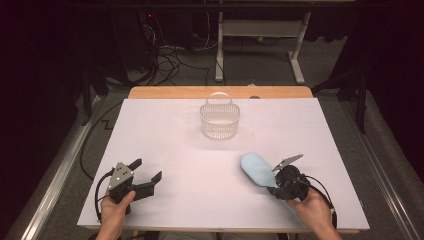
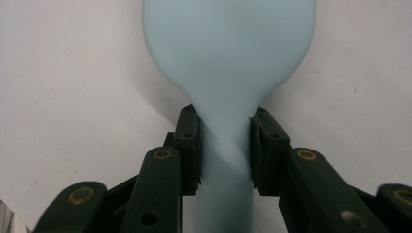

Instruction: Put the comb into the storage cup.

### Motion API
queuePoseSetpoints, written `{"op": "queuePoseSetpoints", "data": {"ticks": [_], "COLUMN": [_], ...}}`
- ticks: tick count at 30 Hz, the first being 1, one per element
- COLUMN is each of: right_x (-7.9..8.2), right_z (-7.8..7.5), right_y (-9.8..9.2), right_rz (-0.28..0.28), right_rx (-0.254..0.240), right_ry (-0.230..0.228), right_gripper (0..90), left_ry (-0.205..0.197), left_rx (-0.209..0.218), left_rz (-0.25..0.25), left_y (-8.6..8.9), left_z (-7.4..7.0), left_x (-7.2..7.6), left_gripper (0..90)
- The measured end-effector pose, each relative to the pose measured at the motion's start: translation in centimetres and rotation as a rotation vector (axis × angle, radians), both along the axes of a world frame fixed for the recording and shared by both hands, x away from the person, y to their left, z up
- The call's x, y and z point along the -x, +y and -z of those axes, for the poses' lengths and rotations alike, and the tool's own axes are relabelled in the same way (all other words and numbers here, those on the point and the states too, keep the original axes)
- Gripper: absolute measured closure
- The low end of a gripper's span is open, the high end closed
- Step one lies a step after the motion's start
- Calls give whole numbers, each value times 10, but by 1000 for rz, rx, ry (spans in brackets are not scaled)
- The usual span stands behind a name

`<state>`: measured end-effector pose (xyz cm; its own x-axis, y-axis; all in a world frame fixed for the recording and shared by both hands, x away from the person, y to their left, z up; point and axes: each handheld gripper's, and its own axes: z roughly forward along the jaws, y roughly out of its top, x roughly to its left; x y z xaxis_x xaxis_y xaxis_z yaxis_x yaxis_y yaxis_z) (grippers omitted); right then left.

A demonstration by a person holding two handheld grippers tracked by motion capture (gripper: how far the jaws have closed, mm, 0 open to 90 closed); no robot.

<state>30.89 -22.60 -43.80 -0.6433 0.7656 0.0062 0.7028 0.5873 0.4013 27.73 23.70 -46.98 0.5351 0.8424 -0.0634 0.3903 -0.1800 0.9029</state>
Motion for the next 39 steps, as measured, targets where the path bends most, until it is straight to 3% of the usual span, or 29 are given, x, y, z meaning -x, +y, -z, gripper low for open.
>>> {"op": "queuePoseSetpoints", "data": {"ticks": [22, 39], "right_x": [-6, -7], "right_z": [-9, -21], "right_y": [10, 22], "right_rz": [-7, -40], "right_rx": [-89, -150], "right_ry": [-65, -105], "right_gripper": [701, 701], "left_ry": [-6, -7], "left_rx": [1, -6], "left_rz": [32, 96], "left_y": [-5, -17], "left_z": [-5, -13], "left_x": [-6, -15], "left_gripper": [154, 153]}}
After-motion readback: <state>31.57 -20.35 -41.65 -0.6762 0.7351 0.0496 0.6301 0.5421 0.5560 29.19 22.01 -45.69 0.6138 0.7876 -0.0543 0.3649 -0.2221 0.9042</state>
